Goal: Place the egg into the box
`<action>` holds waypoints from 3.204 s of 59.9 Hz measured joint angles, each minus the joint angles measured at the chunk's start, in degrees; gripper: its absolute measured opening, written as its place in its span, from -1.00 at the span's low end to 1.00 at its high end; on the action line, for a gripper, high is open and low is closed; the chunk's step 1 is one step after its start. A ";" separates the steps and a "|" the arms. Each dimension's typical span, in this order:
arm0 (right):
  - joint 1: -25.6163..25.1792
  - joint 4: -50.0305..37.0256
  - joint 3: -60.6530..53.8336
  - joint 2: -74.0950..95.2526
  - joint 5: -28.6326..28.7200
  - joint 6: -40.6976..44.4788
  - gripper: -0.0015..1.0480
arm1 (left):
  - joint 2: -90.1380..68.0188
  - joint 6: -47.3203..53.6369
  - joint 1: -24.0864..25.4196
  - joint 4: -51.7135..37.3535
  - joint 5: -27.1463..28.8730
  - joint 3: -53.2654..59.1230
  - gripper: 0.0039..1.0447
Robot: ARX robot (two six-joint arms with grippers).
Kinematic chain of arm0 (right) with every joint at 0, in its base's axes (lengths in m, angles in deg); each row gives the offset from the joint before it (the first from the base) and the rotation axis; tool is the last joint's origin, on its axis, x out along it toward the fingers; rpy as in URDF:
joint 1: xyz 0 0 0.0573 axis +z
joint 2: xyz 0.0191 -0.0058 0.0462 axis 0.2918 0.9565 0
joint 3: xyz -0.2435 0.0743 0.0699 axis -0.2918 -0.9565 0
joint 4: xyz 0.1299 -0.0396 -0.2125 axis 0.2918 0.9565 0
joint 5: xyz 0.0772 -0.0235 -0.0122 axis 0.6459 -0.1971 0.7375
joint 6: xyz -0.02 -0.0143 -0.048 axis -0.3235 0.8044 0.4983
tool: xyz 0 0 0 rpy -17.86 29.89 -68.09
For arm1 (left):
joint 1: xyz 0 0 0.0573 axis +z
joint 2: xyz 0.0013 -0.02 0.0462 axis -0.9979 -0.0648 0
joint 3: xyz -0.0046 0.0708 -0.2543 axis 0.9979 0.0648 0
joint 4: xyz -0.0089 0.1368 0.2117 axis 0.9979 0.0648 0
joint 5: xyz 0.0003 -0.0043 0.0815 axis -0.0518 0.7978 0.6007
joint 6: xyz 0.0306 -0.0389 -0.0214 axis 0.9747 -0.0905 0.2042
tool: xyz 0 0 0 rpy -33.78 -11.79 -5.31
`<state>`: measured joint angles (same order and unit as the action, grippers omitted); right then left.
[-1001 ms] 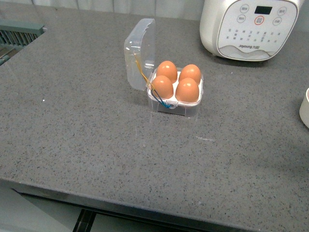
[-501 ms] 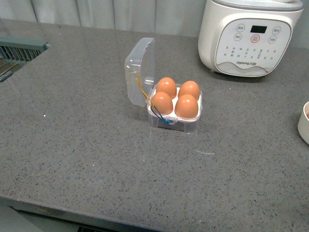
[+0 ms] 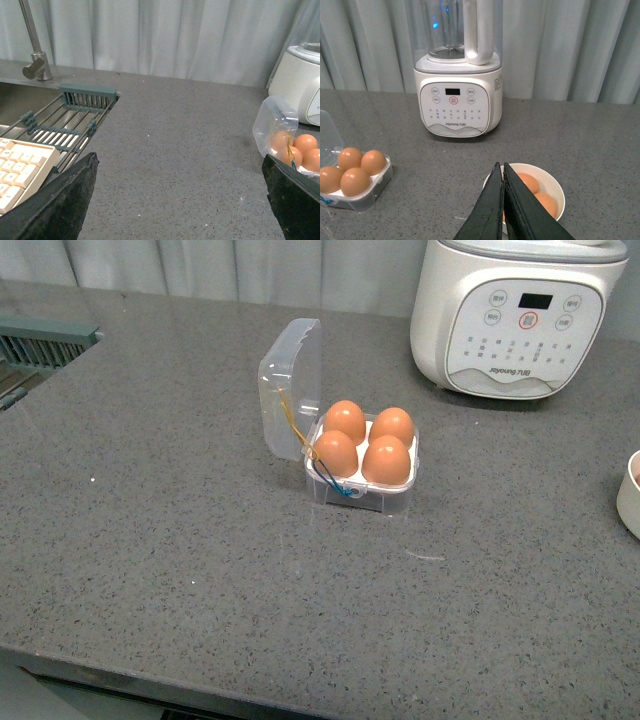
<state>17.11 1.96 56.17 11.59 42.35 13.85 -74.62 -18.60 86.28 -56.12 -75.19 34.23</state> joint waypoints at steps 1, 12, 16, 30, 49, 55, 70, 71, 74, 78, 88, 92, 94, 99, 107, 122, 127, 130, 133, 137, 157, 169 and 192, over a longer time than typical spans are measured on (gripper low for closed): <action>0.00 0.63 0.00 -0.63 0.00 0.00 -0.98 | 0.00 0.00 0.00 0.00 0.00 0.00 0.88; 0.00 5.95 0.00 -6.23 0.00 0.00 -0.98 | 0.00 0.00 0.00 0.00 0.00 0.00 0.88; 0.00 7.34 0.00 -7.67 0.00 0.00 -0.98 | 0.00 0.00 0.00 0.00 0.00 0.00 0.88; 0.00 12.37 0.00 -12.79 0.00 0.00 -0.98 | 0.00 0.00 0.00 0.00 0.00 0.00 0.88; 0.00 22.53 0.02 -21.40 0.02 0.00 -0.98 | 0.02 0.00 0.00 0.00 0.00 0.00 0.88; 0.00 26.45 0.02 -26.36 0.11 0.02 -0.98 | 0.02 -0.02 0.00 0.00 0.00 0.00 0.88; 0.00 26.71 0.02 -26.69 0.13 0.00 -0.98 | -0.02 -0.04 0.02 0.04 -0.15 0.00 0.88; 0.00 26.71 0.02 -26.69 0.15 0.00 -0.98 | -0.68 -1.68 0.44 1.14 -1.51 -0.31 0.88; 0.00 26.71 0.02 -26.69 0.13 0.09 -0.94 | -4.13 -5.66 1.27 2.93 -4.00 -1.49 0.88; 0.00 26.71 0.02 -26.69 0.20 0.11 -0.71 | -12.07 -10.54 1.46 -1.22 -3.74 -1.99 0.88; 0.00 26.71 0.02 -26.69 0.15 0.09 -0.16 | -39.78 -18.08 2.05 -26.88 -3.21 -4.94 0.88; 0.00 26.71 0.02 -26.69 0.15 0.09 0.14 | -57.24 -20.50 2.56 -39.32 -1.36 -10.54 0.88; 0.00 26.71 0.02 -26.69 0.17 0.09 0.28 | -65.24 -22.43 2.62 -41.92 -1.38 -13.90 0.88; 0.00 26.71 0.02 -26.69 0.15 0.09 0.51 | -77.94 -26.67 2.23 -41.72 -3.50 -19.74 0.88; 0.00 26.71 0.02 -26.69 0.15 0.02 0.83 | -95.25 -29.51 -1.29 -44.30 -0.48 -27.54 0.88; 0.00 26.71 0.02 -26.69 0.15 0.04 0.82 | -107.84 -29.66 -7.04 -45.55 2.38 -37.44 0.88; 0.00 26.71 0.02 -26.69 0.15 0.04 0.82 | -109.85 -30.12 -8.04 -44.83 2.93 -39.89 0.88; 0.00 26.71 0.02 -26.69 0.15 0.04 0.82 | -110.86 -30.58 -8.15 -45.20 3.15 -41.09 0.88; 0.00 26.71 0.02 -26.69 0.17 0.04 0.82 | -112.26 -31.36 -8.15 -45.31 3.45 -42.58 0.88; 0.00 26.71 0.02 -26.69 0.15 0.04 0.82 | -114.49 -31.80 -8.15 -44.83 3.45 -44.59 0.88; 0.00 26.71 0.02 -26.69 0.17 0.07 0.82 | -105.04 -32.94 -16.72 -44.92 -13.66 -39.98 0.88; 0.00 26.71 0.02 -26.69 0.04 0.04 0.82 | -100.00 -32.59 -11.89 -41.22 -11.08 -35.91 0.88; 0.00 26.71 0.02 -26.69 0.11 0.04 0.82 | -89.96 -26.18 6.82 -37.05 -11.67 -26.01 0.88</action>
<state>17.11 28.66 56.19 -15.10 42.46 13.89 -164.58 -44.78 93.09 -93.17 -86.86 8.22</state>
